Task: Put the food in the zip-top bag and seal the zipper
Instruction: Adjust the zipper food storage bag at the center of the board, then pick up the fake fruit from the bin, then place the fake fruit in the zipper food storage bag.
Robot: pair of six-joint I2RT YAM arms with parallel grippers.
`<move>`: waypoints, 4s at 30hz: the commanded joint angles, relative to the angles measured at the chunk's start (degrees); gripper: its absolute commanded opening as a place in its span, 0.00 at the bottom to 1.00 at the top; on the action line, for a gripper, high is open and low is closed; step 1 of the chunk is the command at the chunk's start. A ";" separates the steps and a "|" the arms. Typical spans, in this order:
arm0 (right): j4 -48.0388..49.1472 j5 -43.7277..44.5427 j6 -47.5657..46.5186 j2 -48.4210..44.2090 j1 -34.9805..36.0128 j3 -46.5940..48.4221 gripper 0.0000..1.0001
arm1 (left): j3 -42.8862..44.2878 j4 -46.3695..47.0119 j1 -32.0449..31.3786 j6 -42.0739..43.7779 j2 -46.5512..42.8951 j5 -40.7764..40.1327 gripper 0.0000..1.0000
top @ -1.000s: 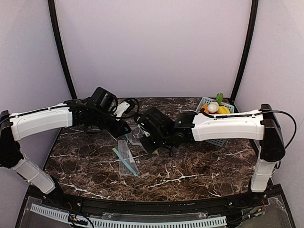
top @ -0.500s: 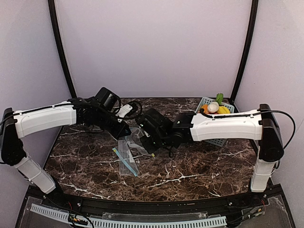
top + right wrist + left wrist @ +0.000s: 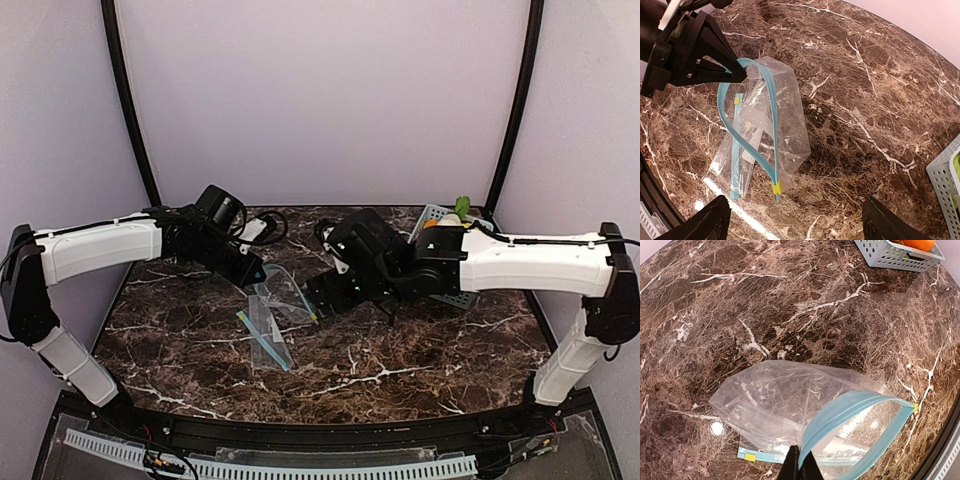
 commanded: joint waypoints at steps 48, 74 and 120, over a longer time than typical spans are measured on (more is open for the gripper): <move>-1.83 -3.31 0.75 -2.25 -43.53 -11.85 0.99 | -3.14 0.10 0.67 -2.48 -4.60 1.24 0.01; -1.39 -4.09 0.41 -3.86 -43.45 -12.57 0.59 | -3.01 -0.20 0.69 -2.45 -3.66 1.62 0.01; 31.77 -21.10 1.72 9.62 -2.38 -0.98 0.52 | -3.06 0.63 0.68 -3.27 -1.98 6.31 0.01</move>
